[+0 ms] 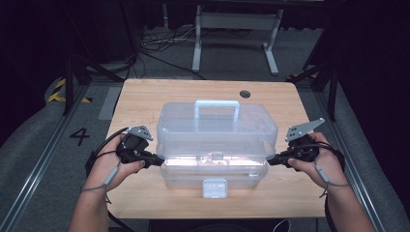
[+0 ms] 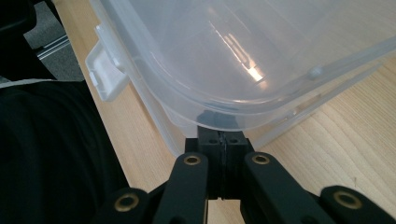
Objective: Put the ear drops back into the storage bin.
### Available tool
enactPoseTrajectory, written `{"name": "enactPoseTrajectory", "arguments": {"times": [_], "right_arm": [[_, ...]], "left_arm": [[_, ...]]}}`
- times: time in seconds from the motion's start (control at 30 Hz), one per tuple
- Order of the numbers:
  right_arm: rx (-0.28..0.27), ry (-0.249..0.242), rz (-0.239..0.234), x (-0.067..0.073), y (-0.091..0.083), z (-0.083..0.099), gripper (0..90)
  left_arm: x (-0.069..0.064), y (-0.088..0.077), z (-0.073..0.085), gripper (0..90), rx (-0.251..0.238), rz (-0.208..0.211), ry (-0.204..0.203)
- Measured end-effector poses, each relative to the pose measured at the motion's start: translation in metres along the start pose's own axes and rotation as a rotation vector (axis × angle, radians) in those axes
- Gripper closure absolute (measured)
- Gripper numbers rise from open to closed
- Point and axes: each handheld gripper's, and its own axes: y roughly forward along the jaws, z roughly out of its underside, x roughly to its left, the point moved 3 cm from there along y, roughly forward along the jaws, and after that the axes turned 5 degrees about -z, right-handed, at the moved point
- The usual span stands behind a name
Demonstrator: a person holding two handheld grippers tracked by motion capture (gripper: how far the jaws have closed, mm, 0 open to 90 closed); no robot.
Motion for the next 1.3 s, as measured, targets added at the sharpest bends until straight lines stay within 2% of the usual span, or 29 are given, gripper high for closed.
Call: {"name": "enactPoseTrajectory", "arguments": {"times": [0.2,0.33,1.3], "right_arm": [[0.019,0.004,-0.006,0.000,0.000,0.001,90.0],[0.041,-0.001,-0.015,0.000,0.003,0.002,89.9],[0.141,0.002,-0.058,0.000,0.013,0.007,88.2]], "left_arm": [[0.000,0.000,0.002,88.6,0.018,0.004,0.009],[0.001,0.000,0.003,88.7,0.032,0.004,-0.002],[0.002,0.003,0.009,88.6,0.108,0.027,0.026]]}}
